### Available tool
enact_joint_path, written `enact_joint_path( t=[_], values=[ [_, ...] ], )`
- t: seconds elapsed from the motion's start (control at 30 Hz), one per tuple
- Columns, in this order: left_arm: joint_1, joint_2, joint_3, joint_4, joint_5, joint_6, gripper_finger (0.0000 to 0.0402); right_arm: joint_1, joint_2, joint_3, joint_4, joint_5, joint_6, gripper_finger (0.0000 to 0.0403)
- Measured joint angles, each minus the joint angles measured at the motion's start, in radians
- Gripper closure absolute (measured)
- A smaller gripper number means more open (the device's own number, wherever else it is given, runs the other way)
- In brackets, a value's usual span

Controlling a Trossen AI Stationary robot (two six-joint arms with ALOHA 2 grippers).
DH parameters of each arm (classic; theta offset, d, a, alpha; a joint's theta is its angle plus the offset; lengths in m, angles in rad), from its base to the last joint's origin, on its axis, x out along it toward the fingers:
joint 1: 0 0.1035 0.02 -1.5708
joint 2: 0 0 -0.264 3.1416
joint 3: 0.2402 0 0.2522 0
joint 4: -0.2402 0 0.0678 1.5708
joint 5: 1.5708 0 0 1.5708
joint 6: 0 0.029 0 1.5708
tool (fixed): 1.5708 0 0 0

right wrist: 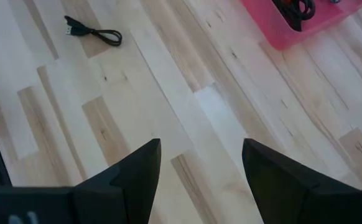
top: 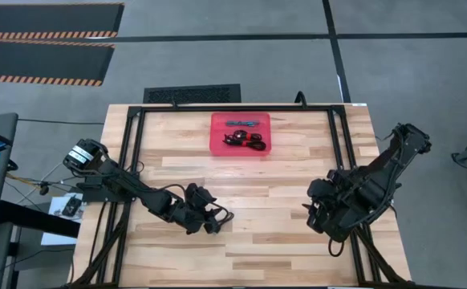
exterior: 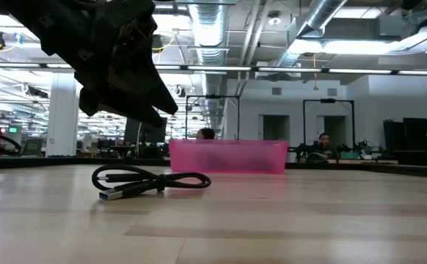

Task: Pick and place USB-C Cables
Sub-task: Put the black charger cable into the pink bin

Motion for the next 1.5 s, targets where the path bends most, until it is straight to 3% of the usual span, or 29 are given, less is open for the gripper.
enact_joint_path(
  t=[0.27,0.57,0.8,1.0,1.13,1.4,1.5],
  values=[
    [0.0,0.0,0.0,-0.002,0.065,0.007,0.0208,0.0,0.0,0.0,0.004,0.002,-0.004,0.0154],
    [-0.002,0.001,0.0,-0.001,0.021,-0.013,0.0208,0.0,0.0,0.0,0.006,0.002,-0.008,0.0154],
    [-0.002,0.11,0.015,0.045,0.081,-0.011,0.0208,-0.002,0.0,0.0,0.02,0.001,-0.007,0.0154],
    [-0.015,0.183,0.086,0.024,0.042,0.013,0.0208,-0.01,0.0,0.0,0.025,0.002,-0.015,0.0154],
    [-0.016,0.271,0.138,0.009,0.072,0.053,0.0208,-0.01,0.0,0.0,0.032,0.002,-0.003,0.0154],
    [-0.016,0.382,0.268,-0.162,0.053,0.027,0.0211,-0.005,0.0,0.0,0.044,-0.001,-0.001,0.0154],
    [-0.015,0.389,0.282,-0.192,0.071,0.005,0.0236,-0.005,0.0,0.0,0.044,0.0,-0.001,0.0154]
  ],
)
